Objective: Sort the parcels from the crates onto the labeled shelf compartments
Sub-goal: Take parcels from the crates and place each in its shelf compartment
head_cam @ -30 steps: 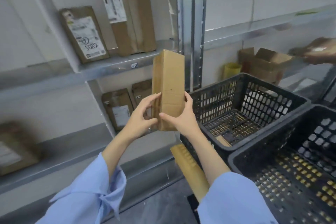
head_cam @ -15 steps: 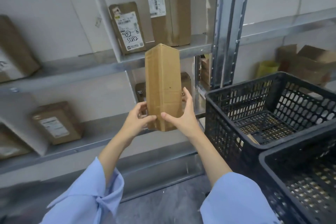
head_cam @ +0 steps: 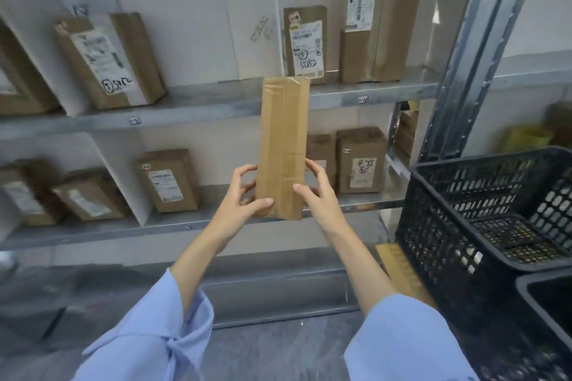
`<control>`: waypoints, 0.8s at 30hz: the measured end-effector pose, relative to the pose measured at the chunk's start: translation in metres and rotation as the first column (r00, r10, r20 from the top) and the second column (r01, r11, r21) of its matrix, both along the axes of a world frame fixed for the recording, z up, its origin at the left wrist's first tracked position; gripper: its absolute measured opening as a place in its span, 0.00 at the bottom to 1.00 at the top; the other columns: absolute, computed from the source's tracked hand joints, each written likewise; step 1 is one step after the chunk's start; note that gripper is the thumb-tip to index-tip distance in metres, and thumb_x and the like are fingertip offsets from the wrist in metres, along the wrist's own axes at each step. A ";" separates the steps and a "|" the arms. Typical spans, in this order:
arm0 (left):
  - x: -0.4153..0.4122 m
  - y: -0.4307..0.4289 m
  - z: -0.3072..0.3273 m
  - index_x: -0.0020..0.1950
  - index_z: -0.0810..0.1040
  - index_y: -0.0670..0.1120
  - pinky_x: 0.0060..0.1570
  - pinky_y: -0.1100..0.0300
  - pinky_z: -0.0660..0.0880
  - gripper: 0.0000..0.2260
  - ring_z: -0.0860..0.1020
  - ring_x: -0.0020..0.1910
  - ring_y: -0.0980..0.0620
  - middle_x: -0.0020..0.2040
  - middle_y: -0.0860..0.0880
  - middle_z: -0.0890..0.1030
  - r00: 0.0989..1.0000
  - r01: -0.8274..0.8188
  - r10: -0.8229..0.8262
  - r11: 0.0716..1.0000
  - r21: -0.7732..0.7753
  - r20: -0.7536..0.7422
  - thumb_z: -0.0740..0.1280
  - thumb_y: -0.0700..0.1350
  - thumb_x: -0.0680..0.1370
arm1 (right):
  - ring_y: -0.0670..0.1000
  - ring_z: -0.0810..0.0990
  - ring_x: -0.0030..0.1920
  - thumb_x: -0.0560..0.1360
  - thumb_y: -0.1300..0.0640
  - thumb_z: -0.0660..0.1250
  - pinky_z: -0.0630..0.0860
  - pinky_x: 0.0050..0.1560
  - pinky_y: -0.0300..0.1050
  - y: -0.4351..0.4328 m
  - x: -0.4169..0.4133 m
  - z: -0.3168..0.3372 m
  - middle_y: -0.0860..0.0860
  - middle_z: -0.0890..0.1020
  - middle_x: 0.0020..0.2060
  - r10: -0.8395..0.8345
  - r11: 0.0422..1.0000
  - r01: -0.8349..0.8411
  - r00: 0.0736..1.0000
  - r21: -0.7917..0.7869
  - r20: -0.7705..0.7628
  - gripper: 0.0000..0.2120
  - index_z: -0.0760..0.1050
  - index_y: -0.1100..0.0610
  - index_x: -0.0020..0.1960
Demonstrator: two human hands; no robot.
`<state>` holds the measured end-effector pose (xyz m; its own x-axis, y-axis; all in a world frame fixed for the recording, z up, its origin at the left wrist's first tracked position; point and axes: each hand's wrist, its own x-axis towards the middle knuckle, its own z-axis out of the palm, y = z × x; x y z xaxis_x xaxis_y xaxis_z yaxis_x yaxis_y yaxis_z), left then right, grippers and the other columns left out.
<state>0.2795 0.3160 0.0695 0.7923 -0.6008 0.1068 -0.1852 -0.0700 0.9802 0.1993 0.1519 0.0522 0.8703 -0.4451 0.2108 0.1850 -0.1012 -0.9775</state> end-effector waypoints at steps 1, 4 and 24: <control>0.000 0.011 0.000 0.67 0.64 0.58 0.47 0.62 0.79 0.26 0.74 0.66 0.48 0.67 0.44 0.72 1.000 0.003 -0.003 1.000 -0.009 -0.003 0.70 0.39 0.76 | 0.41 0.75 0.60 0.81 0.60 0.64 0.74 0.53 0.29 0.010 0.002 0.001 0.42 0.72 0.65 0.010 1.000 -0.010 1.000 0.004 -0.008 0.23 0.63 0.47 0.73; 0.001 0.046 0.000 0.66 0.65 0.59 0.45 0.64 0.78 0.25 0.71 0.69 0.47 0.70 0.47 0.69 1.000 0.017 -0.017 1.000 -0.003 0.016 0.70 0.39 0.77 | 0.43 0.72 0.66 0.83 0.59 0.59 0.73 0.53 0.31 0.040 0.010 -0.001 0.47 0.71 0.70 0.043 0.998 -0.041 0.998 0.046 -0.044 0.20 0.64 0.44 0.72; 0.005 0.264 -0.020 0.72 0.66 0.53 0.47 0.76 0.72 0.34 0.72 0.61 0.59 0.66 0.49 0.68 0.902 -0.341 0.325 0.940 0.008 0.284 0.76 0.35 0.71 | 0.46 0.70 0.70 0.82 0.66 0.56 0.70 0.70 0.55 0.239 0.050 -0.015 0.47 0.72 0.69 0.191 0.971 -0.201 0.978 -0.130 -0.086 0.26 0.62 0.43 0.74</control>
<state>0.2841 0.5801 0.0490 0.8910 -0.3188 0.3232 -0.4030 -0.2277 0.8864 0.2495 0.3907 0.0367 0.9528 -0.2360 0.1908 0.1435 -0.2039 -0.9684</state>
